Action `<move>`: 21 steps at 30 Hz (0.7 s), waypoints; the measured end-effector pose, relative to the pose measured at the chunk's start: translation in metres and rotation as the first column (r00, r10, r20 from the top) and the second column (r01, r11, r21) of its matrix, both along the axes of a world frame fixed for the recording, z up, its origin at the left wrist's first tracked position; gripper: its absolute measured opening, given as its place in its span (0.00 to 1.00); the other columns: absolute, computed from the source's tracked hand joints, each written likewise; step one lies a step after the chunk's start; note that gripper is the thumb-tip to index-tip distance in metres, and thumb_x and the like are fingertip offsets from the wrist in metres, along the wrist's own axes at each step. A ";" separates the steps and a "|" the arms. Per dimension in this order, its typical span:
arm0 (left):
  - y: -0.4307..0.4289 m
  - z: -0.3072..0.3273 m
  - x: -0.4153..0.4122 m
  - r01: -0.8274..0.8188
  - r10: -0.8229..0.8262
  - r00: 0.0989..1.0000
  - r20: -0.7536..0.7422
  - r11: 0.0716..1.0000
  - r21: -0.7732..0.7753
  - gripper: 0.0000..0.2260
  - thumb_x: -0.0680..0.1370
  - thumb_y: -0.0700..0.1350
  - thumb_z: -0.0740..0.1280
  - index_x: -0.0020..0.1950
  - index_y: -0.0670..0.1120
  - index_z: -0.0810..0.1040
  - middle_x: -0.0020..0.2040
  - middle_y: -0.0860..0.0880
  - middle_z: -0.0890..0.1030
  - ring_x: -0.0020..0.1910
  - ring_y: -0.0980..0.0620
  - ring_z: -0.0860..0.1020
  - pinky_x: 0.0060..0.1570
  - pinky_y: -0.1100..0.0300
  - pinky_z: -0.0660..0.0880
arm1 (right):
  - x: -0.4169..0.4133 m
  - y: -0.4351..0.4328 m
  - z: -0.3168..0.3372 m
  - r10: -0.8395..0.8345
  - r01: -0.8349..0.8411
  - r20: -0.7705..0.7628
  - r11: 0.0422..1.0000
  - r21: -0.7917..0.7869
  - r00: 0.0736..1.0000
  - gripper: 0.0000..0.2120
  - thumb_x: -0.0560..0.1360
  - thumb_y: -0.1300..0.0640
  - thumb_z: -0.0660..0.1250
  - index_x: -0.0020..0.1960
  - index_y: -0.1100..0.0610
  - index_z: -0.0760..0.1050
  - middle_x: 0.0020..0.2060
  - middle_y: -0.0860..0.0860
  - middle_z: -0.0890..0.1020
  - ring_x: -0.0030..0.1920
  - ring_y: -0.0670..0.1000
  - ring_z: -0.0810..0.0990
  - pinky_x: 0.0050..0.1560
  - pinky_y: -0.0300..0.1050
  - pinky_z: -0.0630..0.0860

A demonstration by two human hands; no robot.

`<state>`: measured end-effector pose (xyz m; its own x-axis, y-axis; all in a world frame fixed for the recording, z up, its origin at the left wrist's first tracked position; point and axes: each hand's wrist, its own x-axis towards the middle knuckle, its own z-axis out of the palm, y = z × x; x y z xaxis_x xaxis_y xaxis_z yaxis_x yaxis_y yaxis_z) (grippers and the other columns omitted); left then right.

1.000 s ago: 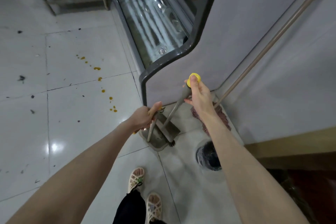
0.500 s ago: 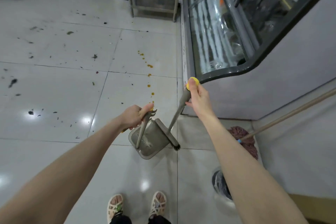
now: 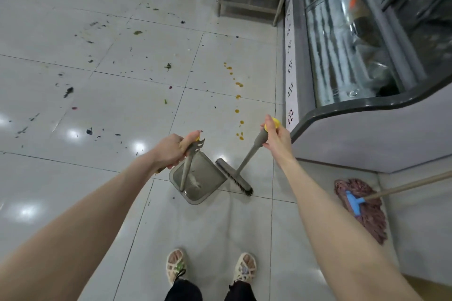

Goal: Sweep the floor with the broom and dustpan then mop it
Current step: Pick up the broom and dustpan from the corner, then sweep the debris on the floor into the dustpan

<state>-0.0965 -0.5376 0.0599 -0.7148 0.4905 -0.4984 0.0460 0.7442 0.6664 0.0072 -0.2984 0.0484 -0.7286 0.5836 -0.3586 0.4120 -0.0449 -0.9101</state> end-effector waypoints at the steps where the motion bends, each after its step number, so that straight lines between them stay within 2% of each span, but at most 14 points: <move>1: -0.014 -0.001 -0.007 0.008 -0.008 1.000 0.006 1.000 -0.006 0.27 0.79 0.64 0.53 0.34 0.42 0.69 0.29 0.43 0.70 0.24 0.48 0.68 0.20 0.65 0.65 | -0.004 -0.011 -0.009 -0.016 0.016 0.028 1.000 0.006 0.999 0.22 0.68 0.29 0.63 0.40 0.47 0.77 0.42 0.43 0.80 0.52 0.48 0.79 0.61 0.56 0.75; 5: -0.046 -0.005 -0.028 0.004 -0.004 1.000 0.023 1.000 -0.002 0.27 0.79 0.63 0.53 0.32 0.43 0.68 0.29 0.43 0.70 0.26 0.48 0.68 0.20 0.64 0.66 | -0.008 -0.032 -0.038 -0.043 0.045 0.077 0.998 -0.032 0.996 0.22 0.66 0.27 0.62 0.37 0.45 0.77 0.38 0.42 0.78 0.49 0.48 0.77 0.64 0.59 0.72; 8: -0.072 -0.008 -0.043 -0.016 0.016 0.999 0.029 1.000 -0.002 0.27 0.79 0.63 0.54 0.32 0.43 0.69 0.29 0.44 0.69 0.24 0.50 0.68 0.21 0.63 0.66 | -0.020 -0.060 -0.030 -0.049 0.059 0.135 0.996 -0.067 0.990 0.18 0.71 0.33 0.61 0.44 0.46 0.76 0.40 0.43 0.77 0.50 0.48 0.76 0.64 0.56 0.72; 10: -0.083 -0.012 -0.049 -0.011 0.011 0.999 0.034 1.000 -0.008 0.27 0.79 0.64 0.54 0.32 0.42 0.69 0.30 0.43 0.69 0.24 0.49 0.67 0.20 0.63 0.66 | -0.026 -0.067 -0.026 -0.018 0.057 0.223 0.984 -0.169 0.975 0.14 0.77 0.41 0.61 0.51 0.52 0.74 0.42 0.46 0.74 0.53 0.53 0.76 0.60 0.56 0.75; 12: -0.091 -0.014 -0.054 -0.012 0.012 0.999 0.038 1.000 -0.013 0.28 0.78 0.65 0.54 0.32 0.42 0.69 0.30 0.43 0.69 0.25 0.48 0.67 0.22 0.63 0.66 | -0.031 -0.067 -0.020 -0.030 0.122 0.273 0.937 -0.327 0.962 0.09 0.77 0.50 0.62 0.50 0.56 0.72 0.43 0.50 0.71 0.51 0.61 0.76 0.56 0.57 0.77; 14: -0.098 -0.016 -0.059 -0.032 0.033 0.999 0.036 0.999 -0.010 0.29 0.77 0.66 0.53 0.32 0.43 0.69 0.29 0.44 0.70 0.25 0.48 0.68 0.24 0.62 0.66 | -0.036 -0.068 -0.017 -0.087 0.203 0.256 0.859 -0.470 0.963 0.07 0.77 0.54 0.63 0.47 0.58 0.71 0.41 0.53 0.70 0.49 0.61 0.74 0.55 0.58 0.77; 16: -0.106 -0.016 -0.063 -0.064 0.064 0.997 0.035 0.998 -0.004 0.29 0.77 0.67 0.53 0.32 0.43 0.70 0.28 0.45 0.70 0.24 0.49 0.68 0.25 0.60 0.66 | -0.042 -0.070 -0.021 -0.150 0.266 0.244 0.783 -0.563 0.958 0.15 0.76 0.50 0.66 0.54 0.61 0.70 0.39 0.55 0.71 0.51 0.61 0.73 0.53 0.59 0.78; 18: -0.113 -0.017 -0.065 -0.109 0.109 0.993 0.048 0.994 0.011 0.29 0.77 0.67 0.53 0.32 0.43 0.70 0.27 0.47 0.69 0.23 0.49 0.67 0.26 0.60 0.66 | -0.046 -0.072 -0.026 -0.146 0.298 0.287 0.734 -0.610 0.947 0.25 0.74 0.49 0.69 0.64 0.62 0.68 0.41 0.58 0.72 0.57 0.66 0.77 0.44 0.56 0.82; 19: -0.115 -0.016 -0.066 -0.124 0.123 0.991 0.054 0.992 0.016 0.29 0.77 0.68 0.54 0.32 0.43 0.70 0.26 0.47 0.69 0.23 0.49 0.67 0.26 0.60 0.65 | -0.046 -0.074 -0.028 -0.132 0.316 0.325 0.720 -0.618 0.936 0.26 0.74 0.52 0.71 0.66 0.62 0.67 0.44 0.59 0.72 0.56 0.67 0.78 0.38 0.53 0.83; 21: -0.117 -0.015 -0.066 -0.138 0.136 0.989 0.055 0.990 0.021 0.29 0.77 0.67 0.54 0.32 0.43 0.69 0.26 0.48 0.69 0.23 0.49 0.66 0.26 0.60 0.65 | -0.044 -0.079 -0.035 -0.092 0.348 0.396 0.681 -0.645 0.914 0.23 0.73 0.59 0.72 0.64 0.62 0.67 0.52 0.65 0.69 0.48 0.65 0.80 0.31 0.46 0.82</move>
<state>-0.1627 -0.6547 0.0453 -0.7486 0.4022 -0.5270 -0.0917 0.7245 0.6832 -0.0372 -0.3774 0.0139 -0.3869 0.2037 -0.8994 0.5520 -0.7301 -0.4028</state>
